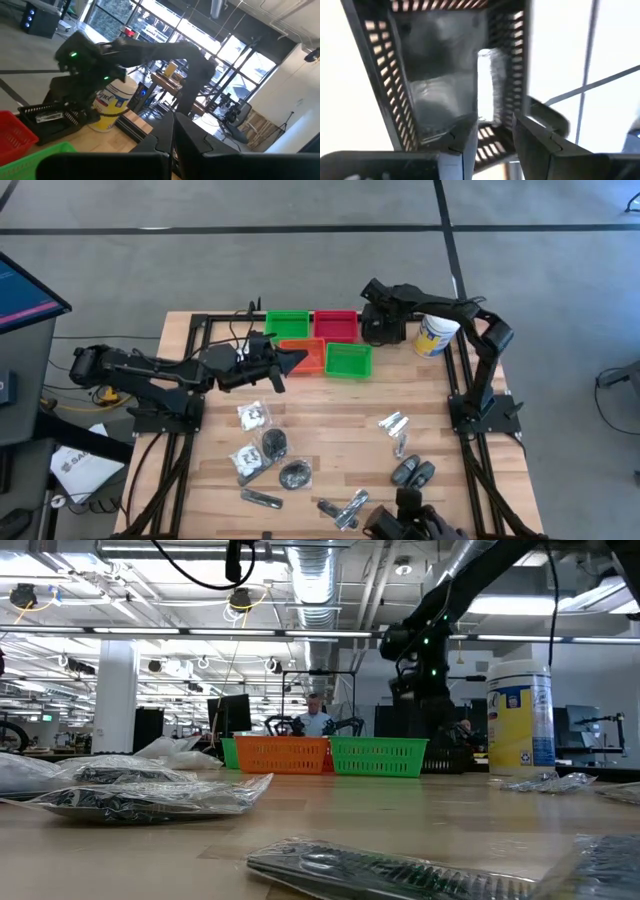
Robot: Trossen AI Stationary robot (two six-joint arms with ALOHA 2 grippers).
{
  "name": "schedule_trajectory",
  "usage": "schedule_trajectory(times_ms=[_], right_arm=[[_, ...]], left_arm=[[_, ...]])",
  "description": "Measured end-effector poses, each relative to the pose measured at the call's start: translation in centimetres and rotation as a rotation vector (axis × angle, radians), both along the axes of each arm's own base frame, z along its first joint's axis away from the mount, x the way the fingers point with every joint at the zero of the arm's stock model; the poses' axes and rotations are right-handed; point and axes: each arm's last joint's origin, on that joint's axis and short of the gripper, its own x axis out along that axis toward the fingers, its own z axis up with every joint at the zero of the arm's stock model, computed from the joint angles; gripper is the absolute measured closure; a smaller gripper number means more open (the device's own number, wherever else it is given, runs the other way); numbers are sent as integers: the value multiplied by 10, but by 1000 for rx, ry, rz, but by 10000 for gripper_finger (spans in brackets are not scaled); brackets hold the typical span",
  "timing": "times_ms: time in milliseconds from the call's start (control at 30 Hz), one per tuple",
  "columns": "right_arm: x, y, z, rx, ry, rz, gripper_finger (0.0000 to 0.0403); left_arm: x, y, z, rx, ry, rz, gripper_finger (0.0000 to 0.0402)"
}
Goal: Pick & Place Travel size toiletries
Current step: Put the black deodorant into the green bin
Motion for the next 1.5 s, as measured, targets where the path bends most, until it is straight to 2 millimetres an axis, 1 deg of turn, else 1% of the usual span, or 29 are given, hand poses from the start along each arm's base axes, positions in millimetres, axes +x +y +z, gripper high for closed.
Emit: schedule_trajectory(times_ms=[233, 467, 567, 700, 900, 1100, 1200, 1367, 1500], right_arm=[[-15, 13, 52, -106, -132, -22, 289], [-38, 35, 101, -188, -277, -72, 289], [-49, 48, 118, -184, -345, -85, 289], [-62, 66, 136, -118, -458, -81, 289], [-76, 93, 152, 9, -582, -59, 289], [-82, 118, 161, 142, -673, -80, 289], [-81, 129, 162, 194, -691, -117, 289], [-77, 146, 160, 290, -709, -241, 289], [-72, 160, 157, 351, -693, -289, 289]], left_arm=[[0, 5, 0, -1, -1, 18, 395], [0, 5, 0, -6, -5, 18, 395], [0, 5, 0, -10, -7, 17, 395], [0, 5, 0, -26, -15, 16, 395], [0, 5, 0, -43, -23, 15, 395], [0, 4, 1, -72, -41, -26, 395], [1, 2, 1, -69, -39, -73, 395], [1, 0, 1, -69, -38, -153, 395], [2, -6, 1, -84, -40, -247, 395]])
